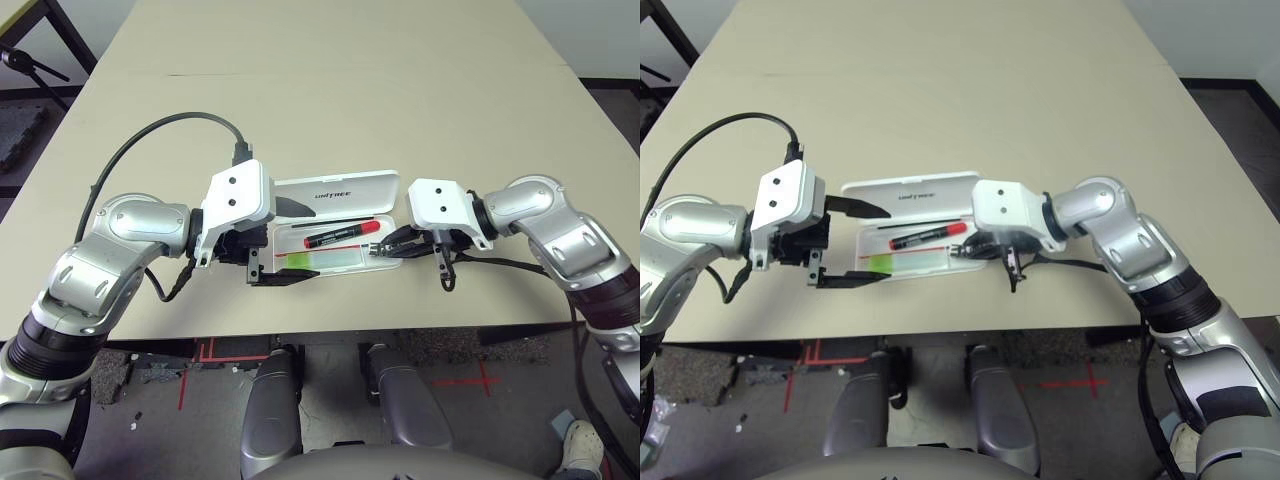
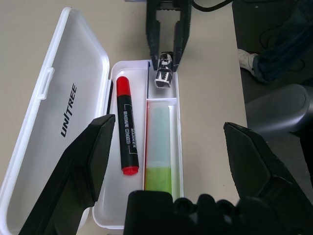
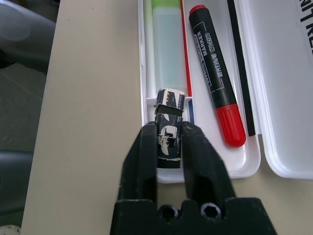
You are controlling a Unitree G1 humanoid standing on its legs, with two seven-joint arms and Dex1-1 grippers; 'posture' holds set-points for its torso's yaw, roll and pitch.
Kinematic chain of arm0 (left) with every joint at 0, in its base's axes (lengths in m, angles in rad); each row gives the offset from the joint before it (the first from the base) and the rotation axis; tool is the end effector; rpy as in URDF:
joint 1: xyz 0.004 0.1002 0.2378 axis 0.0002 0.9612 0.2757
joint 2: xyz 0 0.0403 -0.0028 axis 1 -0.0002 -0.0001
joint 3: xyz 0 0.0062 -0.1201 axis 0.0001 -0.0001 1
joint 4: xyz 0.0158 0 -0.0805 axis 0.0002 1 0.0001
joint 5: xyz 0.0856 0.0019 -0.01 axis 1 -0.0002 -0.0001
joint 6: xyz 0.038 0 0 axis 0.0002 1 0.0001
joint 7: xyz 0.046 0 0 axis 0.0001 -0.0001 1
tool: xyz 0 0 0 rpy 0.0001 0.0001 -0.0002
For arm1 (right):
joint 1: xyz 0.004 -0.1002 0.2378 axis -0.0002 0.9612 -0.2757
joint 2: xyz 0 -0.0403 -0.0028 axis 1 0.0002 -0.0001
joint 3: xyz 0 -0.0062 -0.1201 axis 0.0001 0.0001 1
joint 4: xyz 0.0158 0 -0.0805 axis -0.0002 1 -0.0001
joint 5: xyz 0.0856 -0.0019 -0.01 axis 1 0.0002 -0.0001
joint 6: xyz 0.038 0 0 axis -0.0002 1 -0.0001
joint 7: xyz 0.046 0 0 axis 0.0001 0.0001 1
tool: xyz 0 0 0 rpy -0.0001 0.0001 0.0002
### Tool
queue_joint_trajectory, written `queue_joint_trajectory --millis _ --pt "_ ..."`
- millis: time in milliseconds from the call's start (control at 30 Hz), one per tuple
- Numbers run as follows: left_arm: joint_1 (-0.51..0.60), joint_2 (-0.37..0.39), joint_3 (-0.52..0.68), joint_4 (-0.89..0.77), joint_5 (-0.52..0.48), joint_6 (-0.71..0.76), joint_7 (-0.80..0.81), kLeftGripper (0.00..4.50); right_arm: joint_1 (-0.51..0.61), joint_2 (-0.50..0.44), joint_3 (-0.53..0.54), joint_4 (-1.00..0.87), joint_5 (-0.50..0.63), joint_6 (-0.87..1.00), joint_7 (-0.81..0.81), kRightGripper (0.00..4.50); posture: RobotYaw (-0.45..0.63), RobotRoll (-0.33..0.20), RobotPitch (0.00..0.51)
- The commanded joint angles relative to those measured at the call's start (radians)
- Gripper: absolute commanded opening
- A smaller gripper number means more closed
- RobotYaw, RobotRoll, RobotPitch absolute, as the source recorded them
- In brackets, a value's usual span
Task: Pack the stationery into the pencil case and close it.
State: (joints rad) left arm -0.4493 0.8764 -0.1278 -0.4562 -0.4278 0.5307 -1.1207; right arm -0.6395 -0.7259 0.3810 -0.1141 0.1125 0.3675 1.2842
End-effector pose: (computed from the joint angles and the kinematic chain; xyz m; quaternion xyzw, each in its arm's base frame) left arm 0.2286 0.2204 0.2038 0.2886 0.0518 -0.6137 0.7331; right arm 0.2775 -0.1913 0.1797 -0.3588 0.1212 0.6434 0.6653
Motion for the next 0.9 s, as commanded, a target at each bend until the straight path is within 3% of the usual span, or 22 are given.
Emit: queue_joint_trajectory --millis 33,233,300,433,600,800,900 --pt "0.005 0.001 -0.002 -0.006 0.005 0.005 0.006 4.50 0.011 0.009 -0.013 0.004 0.001 0.000 -0.015 2.37 -0.10 0.000 0.193" --pt "0.006 0.009 0.004 -0.001 0.004 0.008 0.006 4.50 0.007 -0.031 -0.129 -0.020 0.156 0.152 0.035 4.48 -0.10 0.000 0.190" --pt "0.001 0.007 0.006 -0.003 -0.002 0.015 0.009 4.50 0.012 -0.070 -0.177 -0.018 0.225 0.238 0.067 4.48 -0.10 0.000 0.188" --pt "0.010 0.018 0.014 0.001 0.005 0.013 0.010 4.50 0.062 -0.204 -0.243 0.047 0.257 0.256 0.143 4.48 -0.10 0.000 0.185" --pt "0.044 0.041 0.049 -0.003 0.000 0.017 0.014 4.50 0.123 -0.307 -0.342 0.093 0.316 0.287 0.175 4.48 -0.09 0.000 0.184" --pt "0.075 0.060 0.077 0.009 -0.002 0.014 0.011 4.50 0.150 -0.340 -0.366 0.134 0.318 0.265 0.191 4.48 -0.09 0.000 0.181" --pt "0.093 0.100 0.089 0.040 0.023 0.024 0.004 3.91 0.146 -0.321 -0.361 0.133 0.319 0.268 0.177 4.50 -0.09 0.000 0.182"
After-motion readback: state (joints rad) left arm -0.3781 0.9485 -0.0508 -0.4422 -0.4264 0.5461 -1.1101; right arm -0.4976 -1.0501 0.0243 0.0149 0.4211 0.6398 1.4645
